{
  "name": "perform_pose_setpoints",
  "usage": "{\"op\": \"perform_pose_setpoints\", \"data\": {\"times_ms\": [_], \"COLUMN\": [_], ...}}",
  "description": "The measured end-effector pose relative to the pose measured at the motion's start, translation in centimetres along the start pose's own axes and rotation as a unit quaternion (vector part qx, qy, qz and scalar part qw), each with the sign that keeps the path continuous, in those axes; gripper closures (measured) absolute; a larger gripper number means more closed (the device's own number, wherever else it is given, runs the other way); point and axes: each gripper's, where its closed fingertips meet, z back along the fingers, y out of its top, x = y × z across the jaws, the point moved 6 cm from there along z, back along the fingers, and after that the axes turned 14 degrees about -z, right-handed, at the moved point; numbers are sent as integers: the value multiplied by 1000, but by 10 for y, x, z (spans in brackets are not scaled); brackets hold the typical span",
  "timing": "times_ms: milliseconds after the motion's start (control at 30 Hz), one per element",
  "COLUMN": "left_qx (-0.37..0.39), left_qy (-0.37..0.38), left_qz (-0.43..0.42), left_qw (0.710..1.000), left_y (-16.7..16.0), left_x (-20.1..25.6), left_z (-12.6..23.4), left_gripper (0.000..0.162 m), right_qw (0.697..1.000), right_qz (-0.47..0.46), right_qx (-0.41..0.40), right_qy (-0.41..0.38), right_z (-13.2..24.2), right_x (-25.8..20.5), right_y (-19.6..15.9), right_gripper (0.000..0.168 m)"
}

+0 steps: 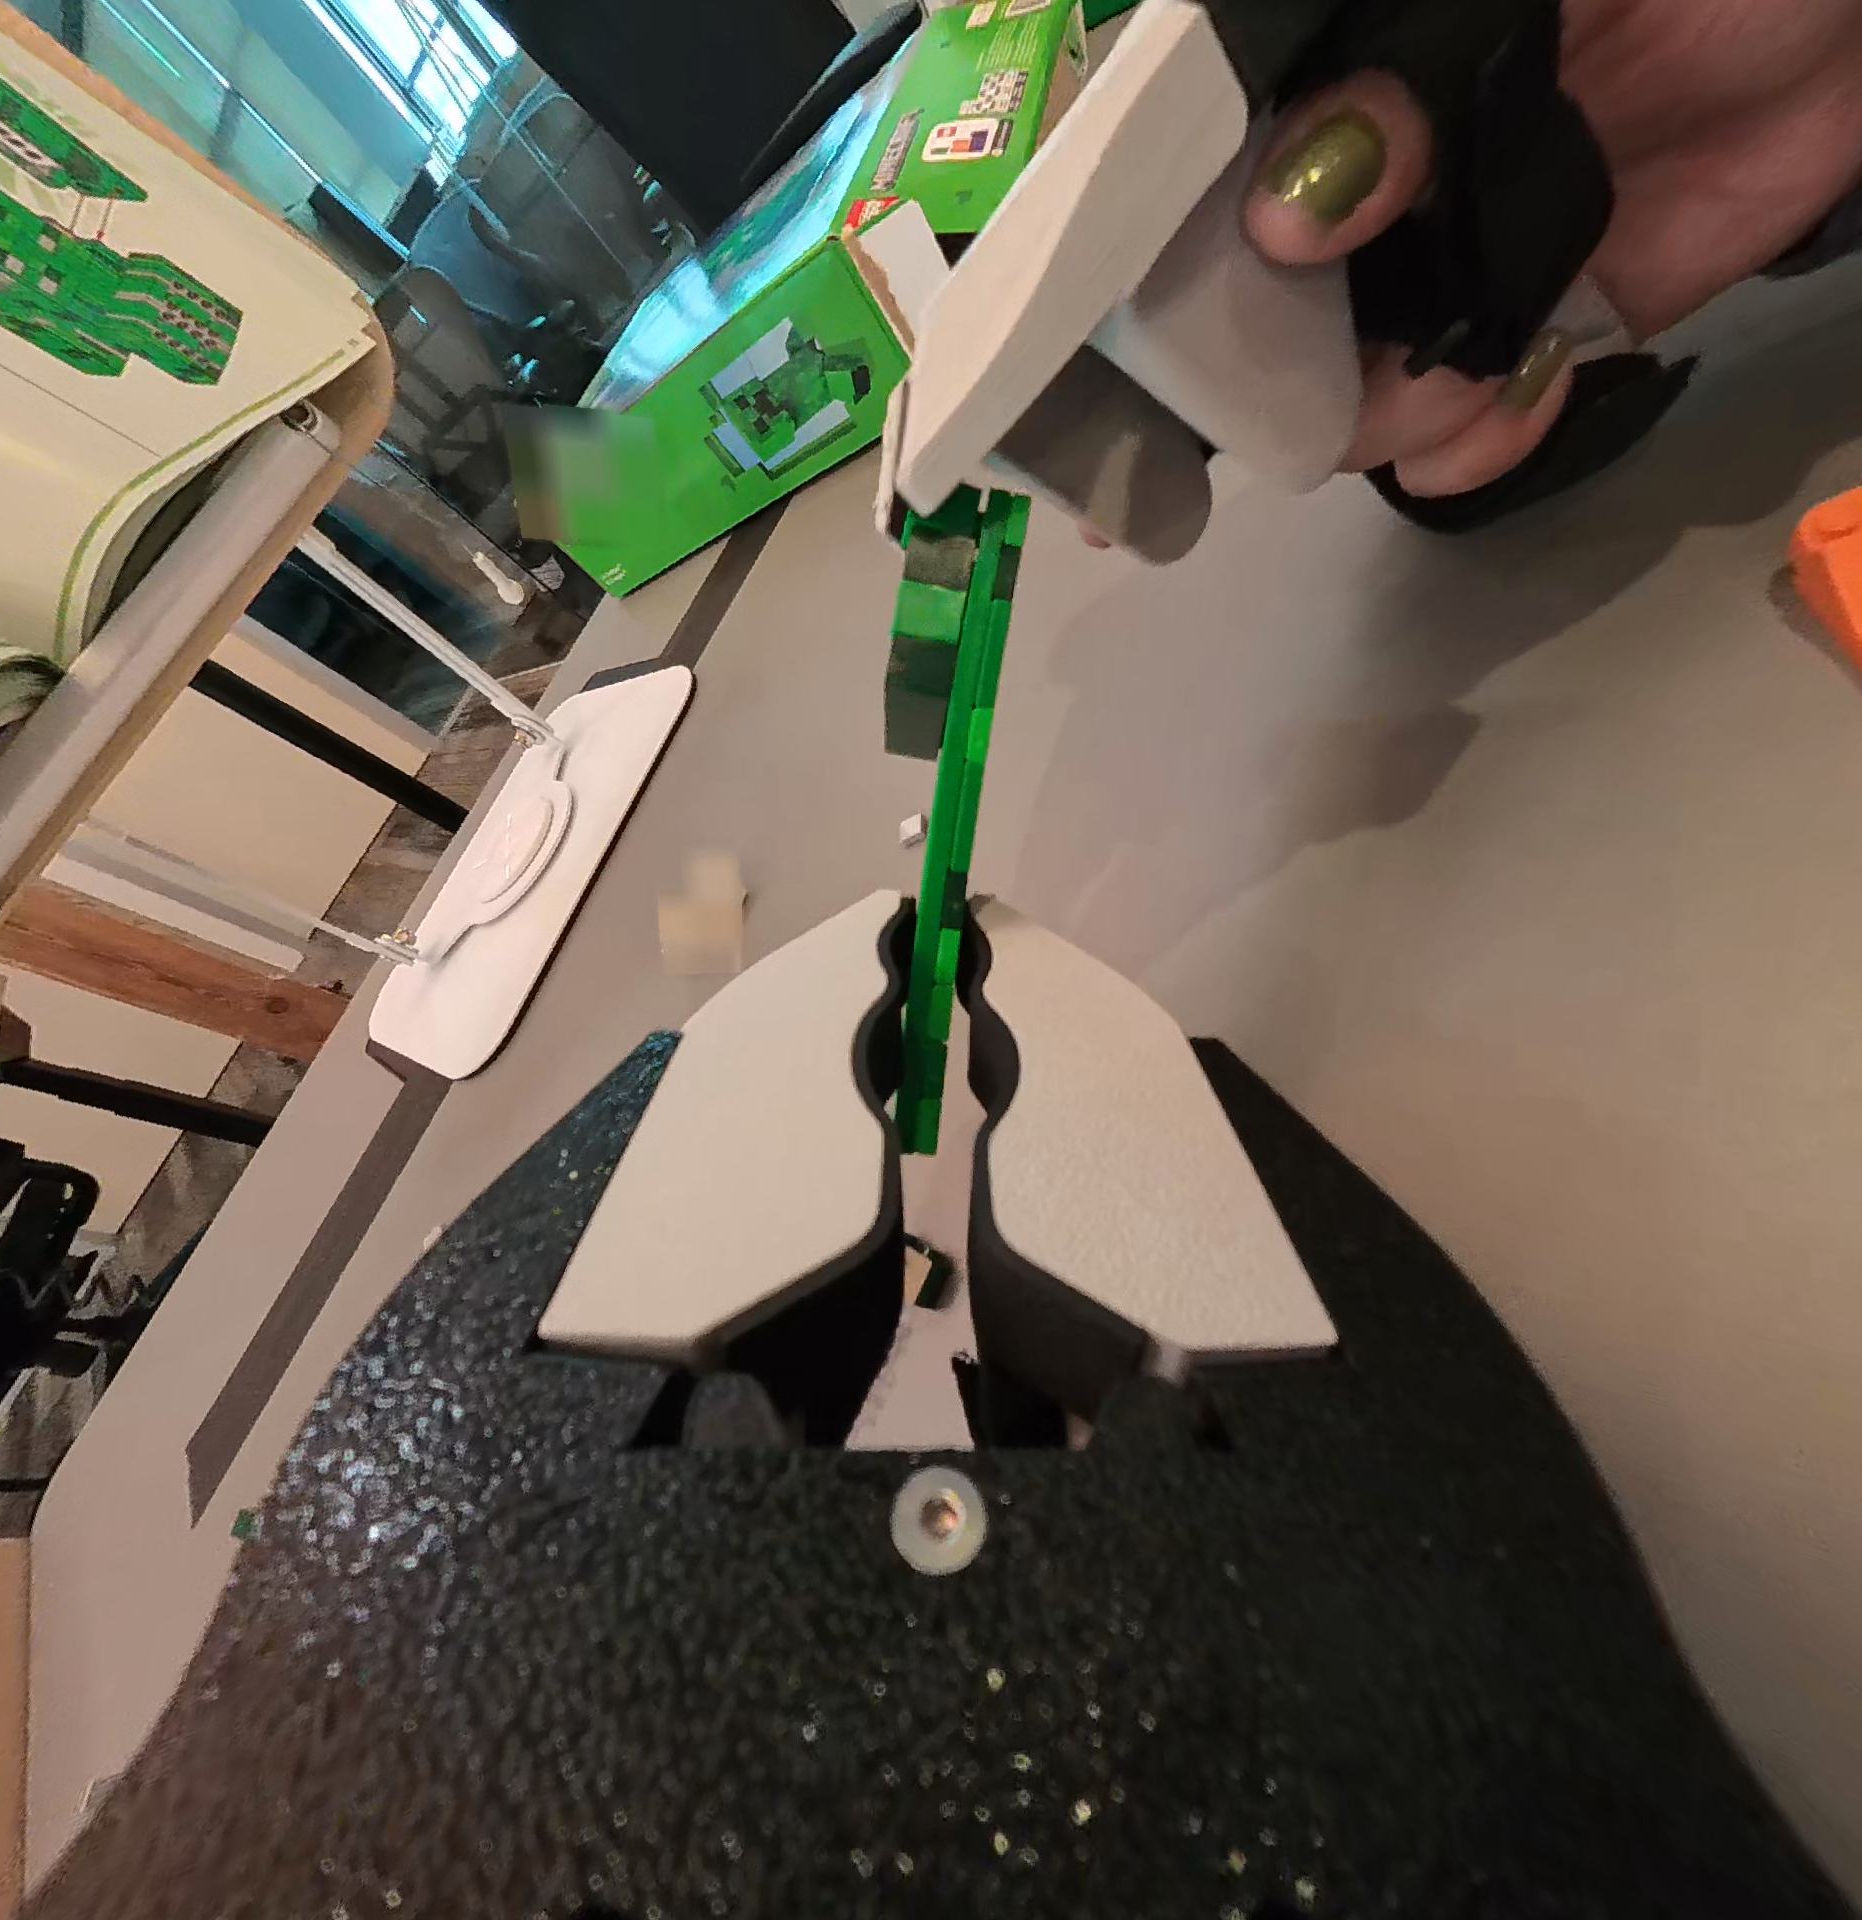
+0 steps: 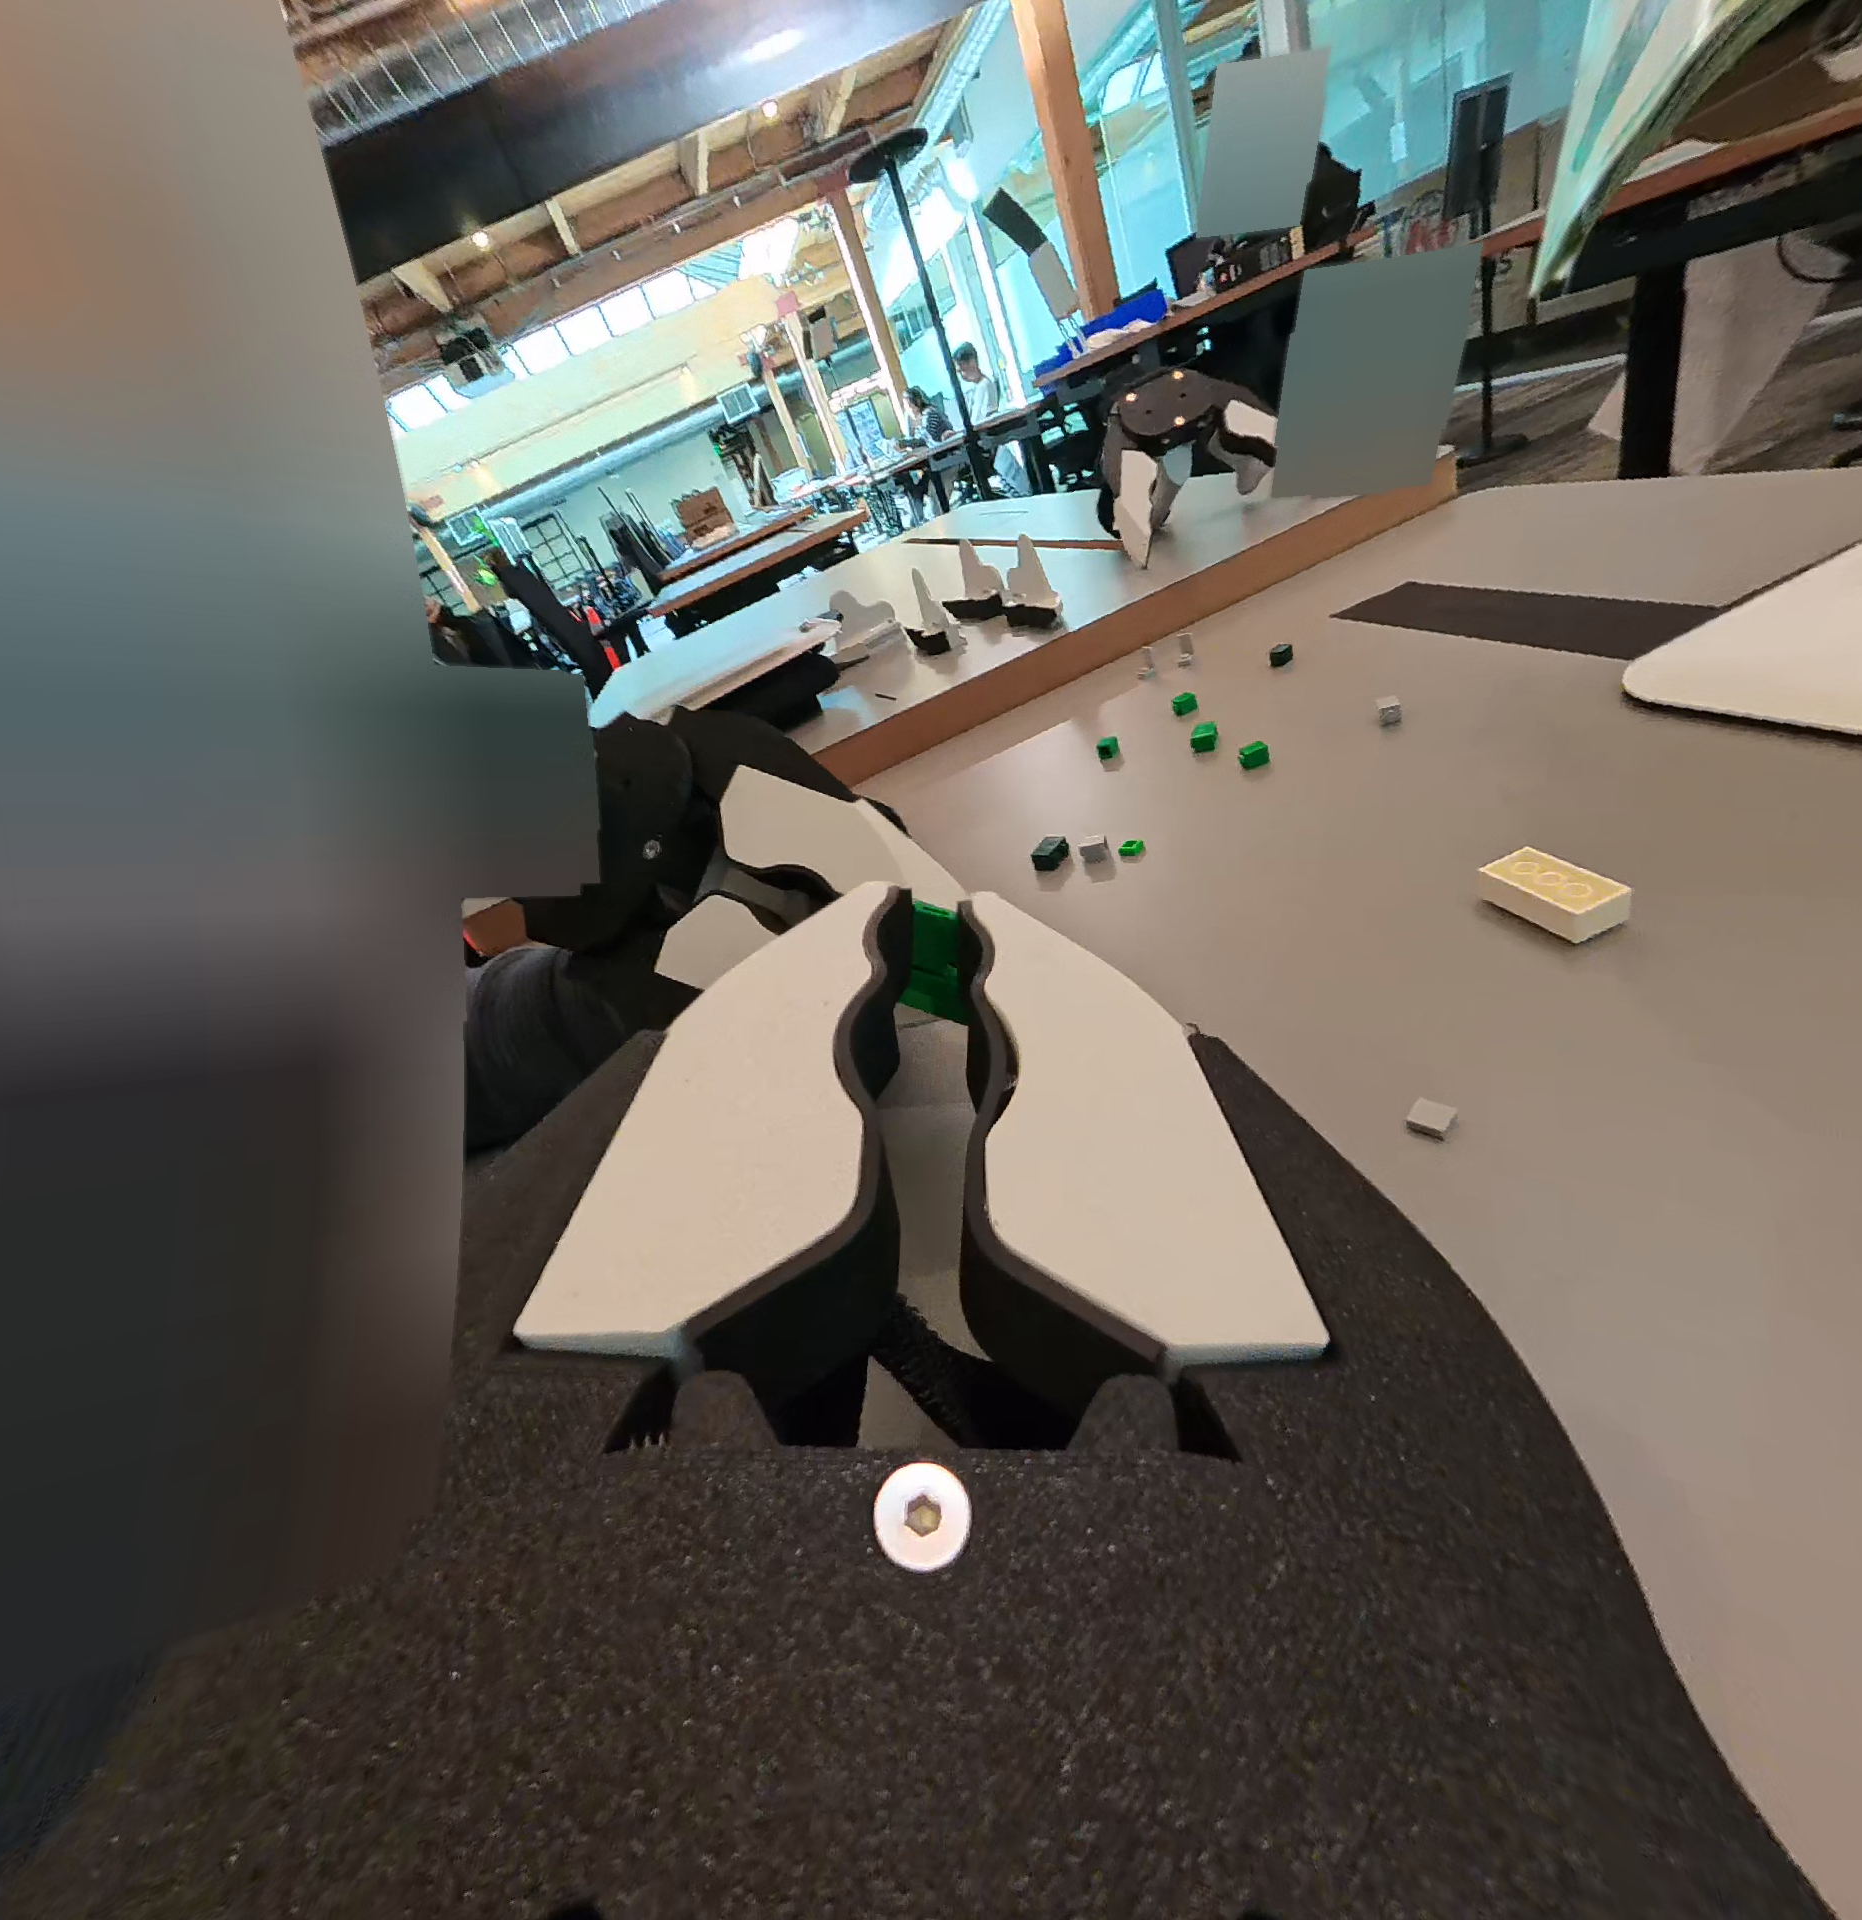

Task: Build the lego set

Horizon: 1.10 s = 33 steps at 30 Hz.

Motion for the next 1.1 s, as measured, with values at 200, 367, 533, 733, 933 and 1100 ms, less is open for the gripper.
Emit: {"op": "perform_pose_setpoints", "data": {"times_ms": [200, 367, 533, 733, 933, 1100], "left_qx": [6, 8, 3, 6, 6, 1], "left_qy": [4, 8, 8, 14, 28, 51], "left_qz": [-13, -10, -15, -16, -62, -114], "left_qw": [1000, 1000, 1000, 1000, 998, 992], "left_y": [2, 3, 2, 3, 8, 12], "left_x": [1, 0, 0, -1, 1, 2], "left_z": [1, 1, 0, 1, 3, 6], "left_gripper": [155, 155, 155, 155, 156, 156], "right_qw": [1000, 1000, 1000, 1000, 999, 999], "right_qz": [-5, -8, 1, 14, 28, 23], "right_qx": [-3, -8, -9, -1, 14, 8], "right_qy": [5, 18, 9, 10, 23, 39], "right_z": [1, 1, 1, 2, 4, 6], "right_x": [-2, -7, -3, -4, -9, -11], "right_y": [0, 1, 0, -1, 1, 1], "right_gripper": [161, 161, 161, 161, 161, 161]}}
